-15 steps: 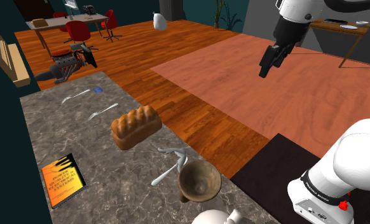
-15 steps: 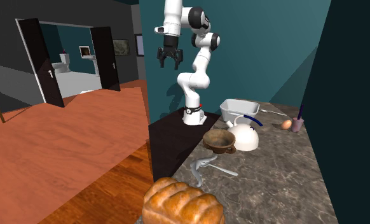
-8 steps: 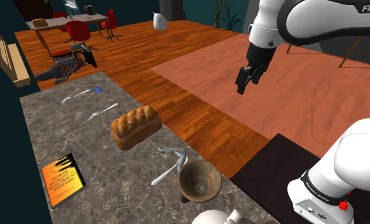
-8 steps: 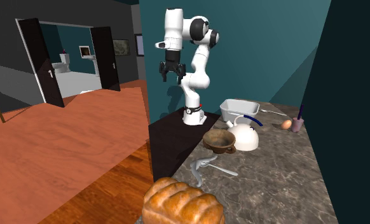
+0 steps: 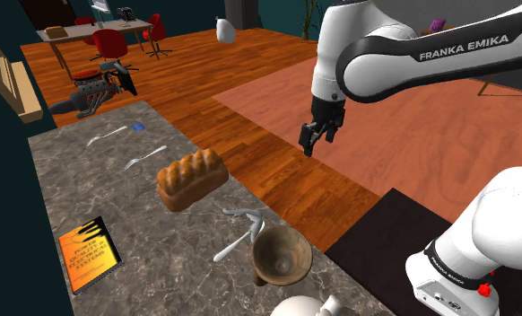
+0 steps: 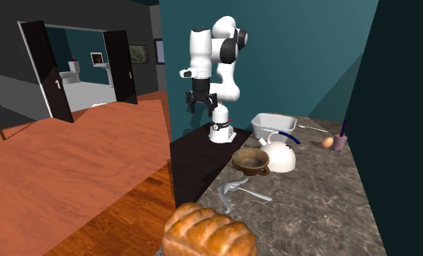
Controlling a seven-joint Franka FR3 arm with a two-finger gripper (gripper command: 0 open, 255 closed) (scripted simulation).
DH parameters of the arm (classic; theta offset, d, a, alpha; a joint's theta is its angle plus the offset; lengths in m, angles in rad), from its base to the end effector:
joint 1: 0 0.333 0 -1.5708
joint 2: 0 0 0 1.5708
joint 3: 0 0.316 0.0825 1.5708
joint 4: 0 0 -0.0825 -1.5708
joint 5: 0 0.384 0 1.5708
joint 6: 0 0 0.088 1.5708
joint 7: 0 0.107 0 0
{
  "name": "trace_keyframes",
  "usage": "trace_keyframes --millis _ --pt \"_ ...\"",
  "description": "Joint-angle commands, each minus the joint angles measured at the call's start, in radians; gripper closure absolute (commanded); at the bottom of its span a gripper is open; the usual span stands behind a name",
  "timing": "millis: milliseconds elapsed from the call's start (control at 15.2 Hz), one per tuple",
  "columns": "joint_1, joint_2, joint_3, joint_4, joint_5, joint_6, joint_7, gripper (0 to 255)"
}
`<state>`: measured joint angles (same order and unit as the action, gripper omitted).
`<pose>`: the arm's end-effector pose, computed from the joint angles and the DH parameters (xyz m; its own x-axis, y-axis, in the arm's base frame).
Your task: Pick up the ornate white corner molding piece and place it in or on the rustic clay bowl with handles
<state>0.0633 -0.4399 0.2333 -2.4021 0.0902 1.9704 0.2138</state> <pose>0.3960 0.1321 0.4722 0.9997 0.0261 0.0030 0.0260 -0.9995 0.0153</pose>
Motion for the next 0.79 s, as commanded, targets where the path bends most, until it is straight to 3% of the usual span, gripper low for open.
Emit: trace_keyframes --millis 0,726 --pt "0.004 0.073 0.023 0.008 0.006 0.052 0.027 0" --pt "0.034 0.488 0.108 0.144 -0.033 0.255 0.177 0"
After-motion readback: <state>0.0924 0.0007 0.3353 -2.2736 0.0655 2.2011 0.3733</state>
